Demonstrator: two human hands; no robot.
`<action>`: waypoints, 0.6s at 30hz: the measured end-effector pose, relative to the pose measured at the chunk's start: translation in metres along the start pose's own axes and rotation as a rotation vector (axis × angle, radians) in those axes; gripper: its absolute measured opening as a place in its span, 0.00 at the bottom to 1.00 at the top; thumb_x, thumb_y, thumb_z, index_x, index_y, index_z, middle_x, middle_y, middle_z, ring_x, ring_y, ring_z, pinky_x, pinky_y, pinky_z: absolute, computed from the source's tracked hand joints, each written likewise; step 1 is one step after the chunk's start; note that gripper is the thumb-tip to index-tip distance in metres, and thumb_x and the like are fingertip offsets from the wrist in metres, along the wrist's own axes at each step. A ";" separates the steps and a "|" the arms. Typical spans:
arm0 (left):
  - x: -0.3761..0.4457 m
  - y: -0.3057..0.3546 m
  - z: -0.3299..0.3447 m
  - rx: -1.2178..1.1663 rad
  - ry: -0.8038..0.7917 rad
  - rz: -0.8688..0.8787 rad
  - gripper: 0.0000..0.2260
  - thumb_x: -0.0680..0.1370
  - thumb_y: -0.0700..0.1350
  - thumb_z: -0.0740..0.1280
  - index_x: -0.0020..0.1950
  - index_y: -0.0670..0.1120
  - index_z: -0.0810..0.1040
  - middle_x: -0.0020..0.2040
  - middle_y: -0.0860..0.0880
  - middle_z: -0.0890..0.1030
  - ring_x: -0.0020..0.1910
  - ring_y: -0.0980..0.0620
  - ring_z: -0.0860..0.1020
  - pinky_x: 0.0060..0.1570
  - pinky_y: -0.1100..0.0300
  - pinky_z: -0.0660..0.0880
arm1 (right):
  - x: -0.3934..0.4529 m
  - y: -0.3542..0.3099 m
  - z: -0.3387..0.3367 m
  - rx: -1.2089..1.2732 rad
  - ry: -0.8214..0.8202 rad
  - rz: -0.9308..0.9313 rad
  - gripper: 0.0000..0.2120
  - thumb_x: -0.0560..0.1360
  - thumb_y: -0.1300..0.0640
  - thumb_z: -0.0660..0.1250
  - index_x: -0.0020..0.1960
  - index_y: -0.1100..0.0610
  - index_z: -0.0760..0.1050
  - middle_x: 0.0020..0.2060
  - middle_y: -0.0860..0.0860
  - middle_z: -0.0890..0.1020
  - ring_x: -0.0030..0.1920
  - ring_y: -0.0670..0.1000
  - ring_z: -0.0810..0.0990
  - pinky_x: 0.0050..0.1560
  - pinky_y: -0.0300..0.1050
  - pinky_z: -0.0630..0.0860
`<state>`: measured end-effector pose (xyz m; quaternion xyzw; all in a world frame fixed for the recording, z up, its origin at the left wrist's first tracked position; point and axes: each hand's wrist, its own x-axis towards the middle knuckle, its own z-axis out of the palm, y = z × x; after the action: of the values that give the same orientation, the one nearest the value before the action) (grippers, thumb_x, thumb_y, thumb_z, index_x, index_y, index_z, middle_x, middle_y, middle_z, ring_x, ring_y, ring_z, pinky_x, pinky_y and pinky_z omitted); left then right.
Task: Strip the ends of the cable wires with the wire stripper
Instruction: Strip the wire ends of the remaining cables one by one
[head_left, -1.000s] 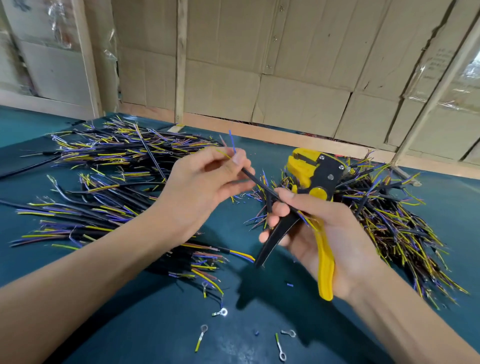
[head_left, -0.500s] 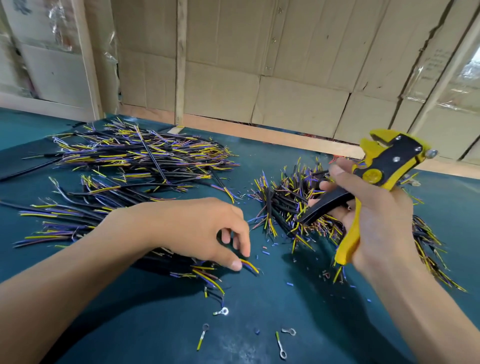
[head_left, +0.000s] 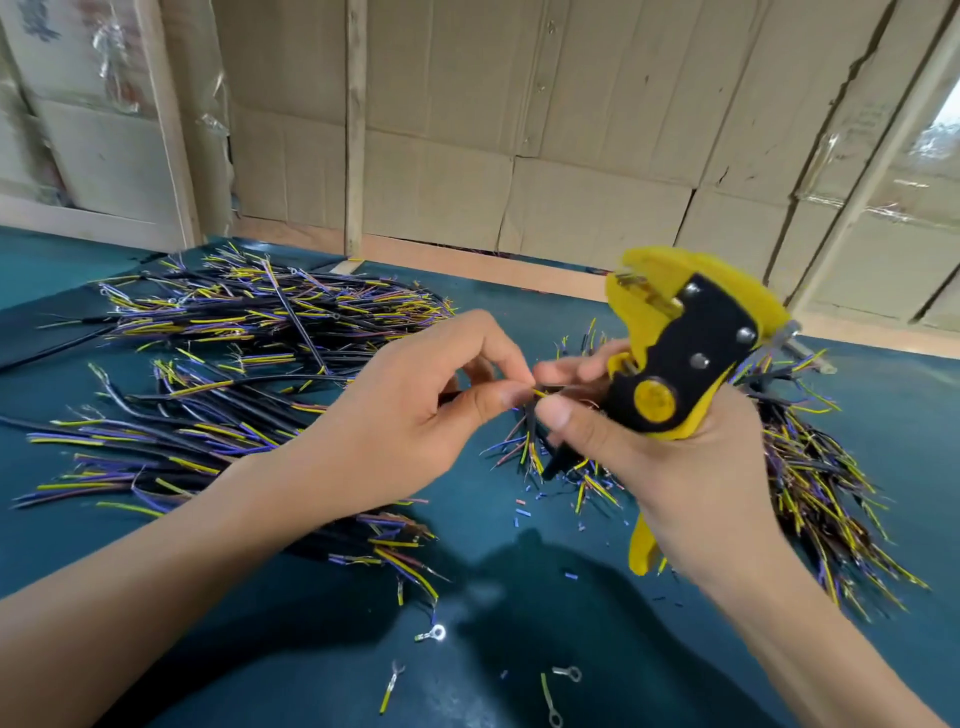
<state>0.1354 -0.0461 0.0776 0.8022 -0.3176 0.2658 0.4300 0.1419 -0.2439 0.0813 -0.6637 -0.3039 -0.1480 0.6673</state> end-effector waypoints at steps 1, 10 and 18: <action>0.000 0.001 0.000 -0.045 0.017 -0.028 0.02 0.79 0.44 0.66 0.49 0.46 0.76 0.44 0.47 0.79 0.41 0.40 0.77 0.38 0.42 0.74 | -0.001 -0.001 0.001 0.015 -0.031 0.008 0.11 0.66 0.62 0.79 0.44 0.54 0.80 0.46 0.56 0.87 0.46 0.57 0.87 0.47 0.52 0.83; -0.001 0.009 0.007 -0.163 -0.031 -0.185 0.03 0.78 0.48 0.65 0.48 0.51 0.77 0.39 0.56 0.77 0.37 0.51 0.75 0.36 0.51 0.73 | -0.001 0.002 0.002 -0.047 0.061 -0.039 0.08 0.69 0.63 0.77 0.42 0.56 0.79 0.38 0.54 0.84 0.39 0.56 0.82 0.42 0.48 0.81; 0.000 0.006 0.016 -0.434 0.104 -0.334 0.04 0.79 0.46 0.64 0.48 0.47 0.74 0.33 0.47 0.75 0.30 0.40 0.65 0.26 0.60 0.62 | 0.001 0.012 0.000 0.110 0.115 0.081 0.10 0.67 0.63 0.76 0.42 0.50 0.80 0.36 0.54 0.84 0.39 0.63 0.83 0.44 0.46 0.81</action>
<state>0.1335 -0.0628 0.0734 0.7179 -0.2080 0.1576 0.6453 0.1500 -0.2425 0.0728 -0.6283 -0.2457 -0.1416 0.7245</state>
